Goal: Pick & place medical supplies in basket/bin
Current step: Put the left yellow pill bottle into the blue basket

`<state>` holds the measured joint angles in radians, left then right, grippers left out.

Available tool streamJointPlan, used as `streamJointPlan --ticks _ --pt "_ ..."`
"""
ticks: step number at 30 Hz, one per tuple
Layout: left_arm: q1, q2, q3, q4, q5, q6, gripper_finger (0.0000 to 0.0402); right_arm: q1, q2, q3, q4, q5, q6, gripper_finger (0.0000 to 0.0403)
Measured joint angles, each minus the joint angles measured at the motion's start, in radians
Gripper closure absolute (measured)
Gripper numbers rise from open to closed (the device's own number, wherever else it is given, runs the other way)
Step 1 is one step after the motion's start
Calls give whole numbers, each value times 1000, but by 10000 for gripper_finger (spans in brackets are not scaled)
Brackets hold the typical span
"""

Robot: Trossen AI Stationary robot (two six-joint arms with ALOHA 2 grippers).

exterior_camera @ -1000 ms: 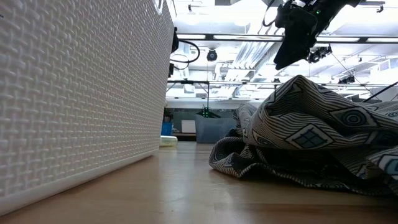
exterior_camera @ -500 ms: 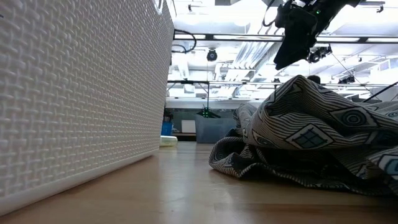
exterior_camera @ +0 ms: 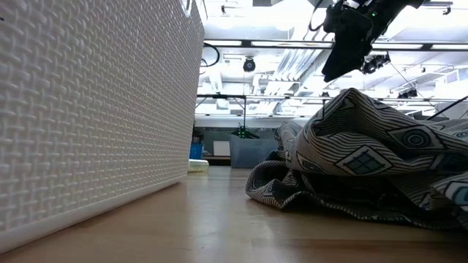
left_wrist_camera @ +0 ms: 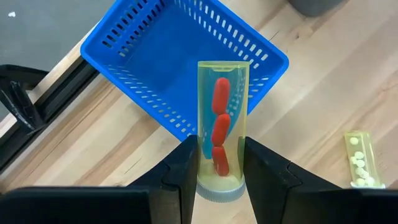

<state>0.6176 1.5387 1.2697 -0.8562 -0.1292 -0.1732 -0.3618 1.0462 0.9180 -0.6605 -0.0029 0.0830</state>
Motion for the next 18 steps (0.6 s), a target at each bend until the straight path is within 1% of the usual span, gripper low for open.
streamJointPlan --ticks 15,18 --pt "3 13 0 12 -38 15 294 0 0 0 0 0 0 166" --pt "3 14 0 39 -48 27 294 0 0 0 0 0 0 166"
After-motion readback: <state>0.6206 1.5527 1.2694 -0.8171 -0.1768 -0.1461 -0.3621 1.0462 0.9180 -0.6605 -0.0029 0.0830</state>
